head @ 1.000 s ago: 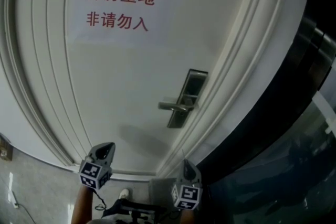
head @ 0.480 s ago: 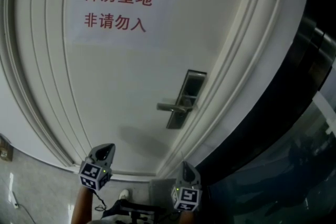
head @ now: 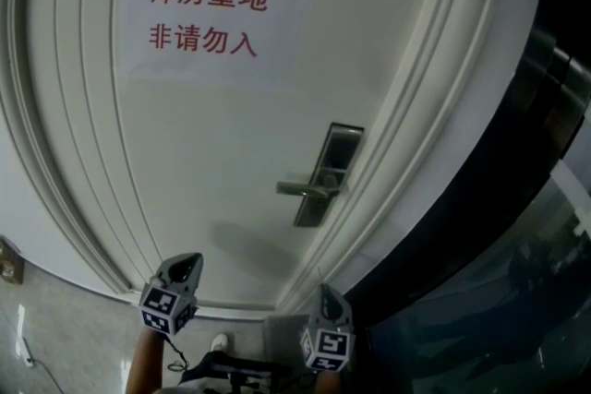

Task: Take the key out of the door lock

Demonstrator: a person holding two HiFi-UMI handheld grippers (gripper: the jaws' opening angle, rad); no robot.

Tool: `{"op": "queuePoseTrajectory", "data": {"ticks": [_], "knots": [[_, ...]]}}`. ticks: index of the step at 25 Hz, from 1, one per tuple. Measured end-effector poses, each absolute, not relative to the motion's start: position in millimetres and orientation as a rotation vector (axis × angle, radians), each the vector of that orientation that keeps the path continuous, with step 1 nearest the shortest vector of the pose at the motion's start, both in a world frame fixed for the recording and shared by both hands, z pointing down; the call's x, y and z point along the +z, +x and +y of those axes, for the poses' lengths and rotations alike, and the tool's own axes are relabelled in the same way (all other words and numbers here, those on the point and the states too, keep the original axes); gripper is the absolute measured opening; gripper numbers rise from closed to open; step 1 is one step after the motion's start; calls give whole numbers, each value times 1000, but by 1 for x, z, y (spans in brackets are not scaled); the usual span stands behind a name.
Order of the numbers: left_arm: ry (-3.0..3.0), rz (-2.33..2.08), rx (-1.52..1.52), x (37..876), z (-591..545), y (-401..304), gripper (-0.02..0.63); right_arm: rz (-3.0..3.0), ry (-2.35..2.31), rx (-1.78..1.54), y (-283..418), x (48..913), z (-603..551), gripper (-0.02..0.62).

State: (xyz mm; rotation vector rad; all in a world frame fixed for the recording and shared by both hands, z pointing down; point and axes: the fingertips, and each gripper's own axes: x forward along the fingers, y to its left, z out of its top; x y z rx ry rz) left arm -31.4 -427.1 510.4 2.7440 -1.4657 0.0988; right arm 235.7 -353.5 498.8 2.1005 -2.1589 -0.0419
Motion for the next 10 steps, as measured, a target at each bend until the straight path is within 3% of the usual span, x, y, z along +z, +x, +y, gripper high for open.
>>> {"op": "queuePoseTrajectory", "data": {"ticks": [10], "knots": [[2747,-1475,82,507,-425,-32,8,-2153,2093,-40,235,503,-352,20]]}}
